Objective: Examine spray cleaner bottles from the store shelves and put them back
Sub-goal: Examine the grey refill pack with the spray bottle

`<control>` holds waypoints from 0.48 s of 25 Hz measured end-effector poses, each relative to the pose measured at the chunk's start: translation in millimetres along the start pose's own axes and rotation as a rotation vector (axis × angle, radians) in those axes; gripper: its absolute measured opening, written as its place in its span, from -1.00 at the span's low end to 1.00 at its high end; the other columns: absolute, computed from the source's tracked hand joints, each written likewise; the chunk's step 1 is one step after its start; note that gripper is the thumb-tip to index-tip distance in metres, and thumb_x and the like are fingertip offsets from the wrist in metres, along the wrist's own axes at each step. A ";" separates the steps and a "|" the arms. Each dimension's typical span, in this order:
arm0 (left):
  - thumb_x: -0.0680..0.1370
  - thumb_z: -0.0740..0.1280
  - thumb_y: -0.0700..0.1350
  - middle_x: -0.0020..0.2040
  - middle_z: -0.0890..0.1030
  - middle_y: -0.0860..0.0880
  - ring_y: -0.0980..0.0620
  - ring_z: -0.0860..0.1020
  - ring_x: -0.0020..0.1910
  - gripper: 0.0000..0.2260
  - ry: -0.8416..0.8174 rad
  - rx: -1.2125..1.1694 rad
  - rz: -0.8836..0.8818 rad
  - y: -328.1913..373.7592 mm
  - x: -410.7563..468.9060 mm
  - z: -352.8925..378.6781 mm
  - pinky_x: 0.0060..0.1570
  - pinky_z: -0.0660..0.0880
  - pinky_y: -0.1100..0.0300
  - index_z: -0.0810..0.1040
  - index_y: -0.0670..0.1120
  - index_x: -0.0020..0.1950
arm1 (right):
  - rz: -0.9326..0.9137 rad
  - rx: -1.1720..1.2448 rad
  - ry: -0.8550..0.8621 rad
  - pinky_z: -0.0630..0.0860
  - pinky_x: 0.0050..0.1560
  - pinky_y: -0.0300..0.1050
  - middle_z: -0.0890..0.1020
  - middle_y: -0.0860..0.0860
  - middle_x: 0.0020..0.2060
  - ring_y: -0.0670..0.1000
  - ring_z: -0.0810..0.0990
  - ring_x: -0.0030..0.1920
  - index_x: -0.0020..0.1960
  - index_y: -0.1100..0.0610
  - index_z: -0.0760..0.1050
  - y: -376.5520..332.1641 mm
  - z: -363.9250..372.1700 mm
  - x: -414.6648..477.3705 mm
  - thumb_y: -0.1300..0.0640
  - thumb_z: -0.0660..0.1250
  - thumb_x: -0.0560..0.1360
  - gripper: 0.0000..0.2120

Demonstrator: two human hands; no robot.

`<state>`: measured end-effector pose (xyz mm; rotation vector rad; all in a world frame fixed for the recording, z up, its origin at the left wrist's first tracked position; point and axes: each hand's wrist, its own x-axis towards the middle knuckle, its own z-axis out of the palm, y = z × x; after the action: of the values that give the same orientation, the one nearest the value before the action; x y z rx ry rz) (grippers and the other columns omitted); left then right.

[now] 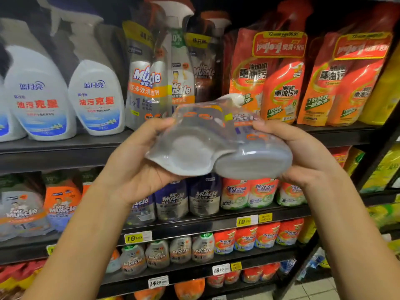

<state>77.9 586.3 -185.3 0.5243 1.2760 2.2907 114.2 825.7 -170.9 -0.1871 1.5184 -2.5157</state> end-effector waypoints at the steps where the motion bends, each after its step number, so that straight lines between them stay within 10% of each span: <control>1: 0.44 0.29 -0.05 0.05 0.68 -0.11 0.00 0.66 0.00 -0.71 -0.042 -0.019 -0.005 -4.1 -3.0 -1.3 -0.05 0.62 0.00 0.69 -0.12 0.05 | 0.002 -0.040 -0.019 0.65 -0.18 -0.07 0.72 0.13 -0.12 0.07 0.71 -0.18 -0.03 0.18 0.68 3.8 -3.1 1.2 0.22 0.34 0.33 -0.75; 12: -0.07 0.68 0.09 -0.14 0.73 -0.04 0.03 0.70 -0.19 -0.44 0.012 0.261 0.143 -47.2 -23.2 -13.8 -0.30 0.59 0.22 0.70 0.08 -0.10 | -0.213 -0.348 -0.121 0.62 -0.13 0.00 0.70 0.19 -0.03 0.14 0.69 -0.07 0.16 0.26 0.54 40.4 -14.0 -4.8 0.42 0.47 0.17 -0.45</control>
<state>99.4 585.6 -235.1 0.7126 1.6027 2.2544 120.0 820.5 -213.1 -0.5688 1.9653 -2.3145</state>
